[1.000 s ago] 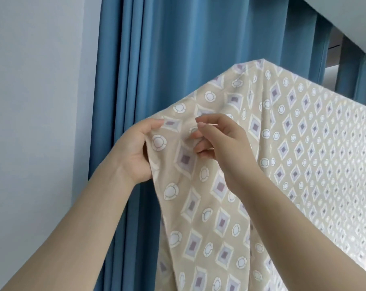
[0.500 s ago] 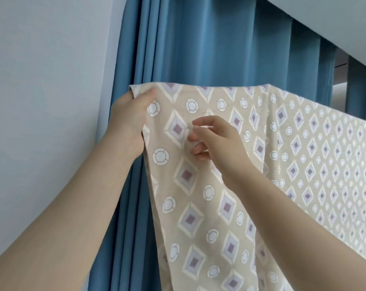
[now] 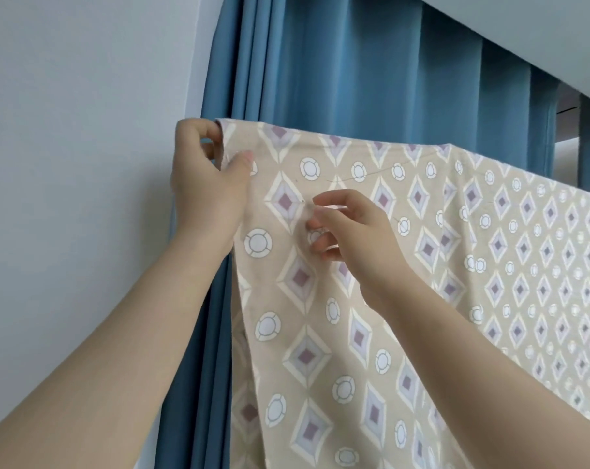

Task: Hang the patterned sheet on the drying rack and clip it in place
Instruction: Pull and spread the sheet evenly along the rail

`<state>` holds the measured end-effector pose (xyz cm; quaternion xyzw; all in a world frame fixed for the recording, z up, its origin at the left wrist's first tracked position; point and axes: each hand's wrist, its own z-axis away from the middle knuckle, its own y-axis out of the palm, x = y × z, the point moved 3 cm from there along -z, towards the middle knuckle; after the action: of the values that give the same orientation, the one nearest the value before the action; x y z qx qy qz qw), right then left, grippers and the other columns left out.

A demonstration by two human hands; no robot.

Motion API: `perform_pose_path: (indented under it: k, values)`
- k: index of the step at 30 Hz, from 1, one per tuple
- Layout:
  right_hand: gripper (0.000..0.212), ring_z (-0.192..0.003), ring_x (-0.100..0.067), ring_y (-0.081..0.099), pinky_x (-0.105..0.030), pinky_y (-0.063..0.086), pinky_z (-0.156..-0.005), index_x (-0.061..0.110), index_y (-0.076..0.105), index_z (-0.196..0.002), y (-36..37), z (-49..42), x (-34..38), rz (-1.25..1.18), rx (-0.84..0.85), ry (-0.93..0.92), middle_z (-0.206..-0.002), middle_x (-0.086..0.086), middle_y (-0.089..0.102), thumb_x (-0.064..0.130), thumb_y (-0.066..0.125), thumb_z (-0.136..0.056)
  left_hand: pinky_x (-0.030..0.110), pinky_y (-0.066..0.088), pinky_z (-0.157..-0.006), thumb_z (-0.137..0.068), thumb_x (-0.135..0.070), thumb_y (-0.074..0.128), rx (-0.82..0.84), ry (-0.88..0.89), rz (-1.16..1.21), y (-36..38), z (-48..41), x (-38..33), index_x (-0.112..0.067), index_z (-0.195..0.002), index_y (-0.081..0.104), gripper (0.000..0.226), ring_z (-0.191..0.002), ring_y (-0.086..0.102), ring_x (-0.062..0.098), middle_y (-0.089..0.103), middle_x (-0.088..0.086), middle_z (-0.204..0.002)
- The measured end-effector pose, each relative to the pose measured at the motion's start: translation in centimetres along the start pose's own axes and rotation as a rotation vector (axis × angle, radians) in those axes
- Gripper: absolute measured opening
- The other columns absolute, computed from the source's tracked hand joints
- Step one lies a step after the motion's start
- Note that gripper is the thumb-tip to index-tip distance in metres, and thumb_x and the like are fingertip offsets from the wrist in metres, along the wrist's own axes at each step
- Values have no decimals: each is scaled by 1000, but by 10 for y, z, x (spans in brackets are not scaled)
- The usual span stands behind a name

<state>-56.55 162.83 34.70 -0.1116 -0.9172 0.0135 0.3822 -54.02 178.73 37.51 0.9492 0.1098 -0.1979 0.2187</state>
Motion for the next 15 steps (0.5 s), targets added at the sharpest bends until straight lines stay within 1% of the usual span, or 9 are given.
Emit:
perform_pose_path:
  k: [2,3,6,7,8,10,11,13,15]
  values:
    - [12,-54,-10,53,-20,45,-55,22,61,-89,0,-1,0,5,-3,-1,-76,0,62,12,53,-89,32,51,-75,-84,-13,62,-20,-58,87,0,-2,2,-34,-81,38,31,-82,62,19,65,10,-98]
    - [14,-53,-9,53,-19,46,-54,22,61,-88,0,-2,0,5,-6,-2,-76,0,62,11,53,-88,29,50,-72,-86,-14,59,-24,-85,121,1,-2,4,-33,-82,38,29,-77,61,18,65,13,-95]
    - [17,-55,-9,53,-23,48,-60,24,59,-93,-1,-8,4,9,-41,-45,-79,1,60,9,52,-88,11,39,-52,-92,-16,52,-65,-134,141,4,-4,7,-31,-81,34,26,-53,47,2,55,0,-70]
    - [20,-64,-7,55,-25,48,-68,26,58,-99,-3,-12,7,97,-73,-118,-85,4,60,10,52,-88,10,36,-48,-93,-16,51,-70,-136,136,5,-5,7,-30,-80,33,26,-47,43,-1,51,-5,-65]
    - [26,-79,-4,57,-26,47,-79,30,56,-107,-4,-17,12,272,-110,-231,-97,6,59,13,53,-88,11,36,-48,-94,-16,50,-65,-135,129,5,-6,8,-30,-79,33,26,-45,42,-2,49,-7,-63]
    - [41,-116,-11,43,-29,30,-99,34,48,-127,-1,-28,26,664,-136,-452,-127,8,48,22,53,-88,19,38,-54,-93,-15,49,-33,-120,113,7,-8,8,-29,-78,33,27,-54,46,7,50,-6,-64]
    - [47,-126,-15,33,-30,21,-102,37,42,-133,2,-34,33,789,-115,-495,-137,9,40,26,52,-89,22,37,-55,-93,-14,49,-16,-102,106,8,-8,8,-29,-77,33,27,-58,45,12,50,-4,-64]
    - [51,-134,-18,24,-35,15,-105,39,33,-139,9,-52,41,908,-32,-422,-143,10,37,35,48,-90,22,36,-54,-93,-12,48,-3,-57,78,7,-11,8,-29,-76,33,28,-60,42,15,47,-2,-63]
    - [49,-132,-23,26,-37,17,-102,36,35,-138,15,-71,46,986,25,-291,-136,4,46,44,46,-90,20,36,-56,-91,-9,48,-1,-18,41,5,-15,11,-30,-74,35,30,-59,43,14,46,-3,-63]
